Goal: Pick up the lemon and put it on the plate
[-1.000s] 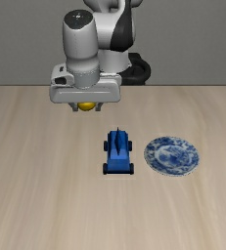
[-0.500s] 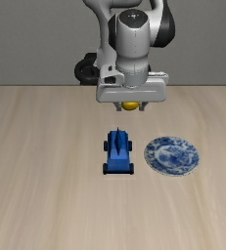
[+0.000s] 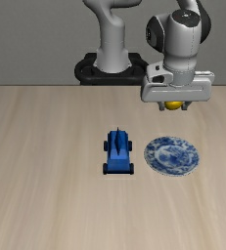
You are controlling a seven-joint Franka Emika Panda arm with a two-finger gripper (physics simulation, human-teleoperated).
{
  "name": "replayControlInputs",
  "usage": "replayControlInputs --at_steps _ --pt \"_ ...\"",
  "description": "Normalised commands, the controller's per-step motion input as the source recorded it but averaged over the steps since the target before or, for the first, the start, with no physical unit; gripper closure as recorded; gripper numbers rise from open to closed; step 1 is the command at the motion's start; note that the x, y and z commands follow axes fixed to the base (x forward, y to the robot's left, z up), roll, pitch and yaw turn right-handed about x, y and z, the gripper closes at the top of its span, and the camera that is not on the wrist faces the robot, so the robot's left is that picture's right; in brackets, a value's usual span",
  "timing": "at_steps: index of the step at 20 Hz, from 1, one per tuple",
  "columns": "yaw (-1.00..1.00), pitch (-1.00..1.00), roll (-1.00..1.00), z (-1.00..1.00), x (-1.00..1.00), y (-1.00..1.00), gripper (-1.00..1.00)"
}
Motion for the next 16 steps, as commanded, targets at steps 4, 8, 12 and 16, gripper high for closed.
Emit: replayControlInputs --at_steps 4,8,12,16 --pt "0.00 0.00 0.00 0.00 1.00 0.00 1.00" --pt "0.00 0.00 0.00 -1.00 0.00 0.00 1.00" --pt "0.00 0.00 0.00 -1.00 0.00 0.00 1.00" --pt "0.00 0.00 0.00 -0.25 0.00 0.00 -1.00"
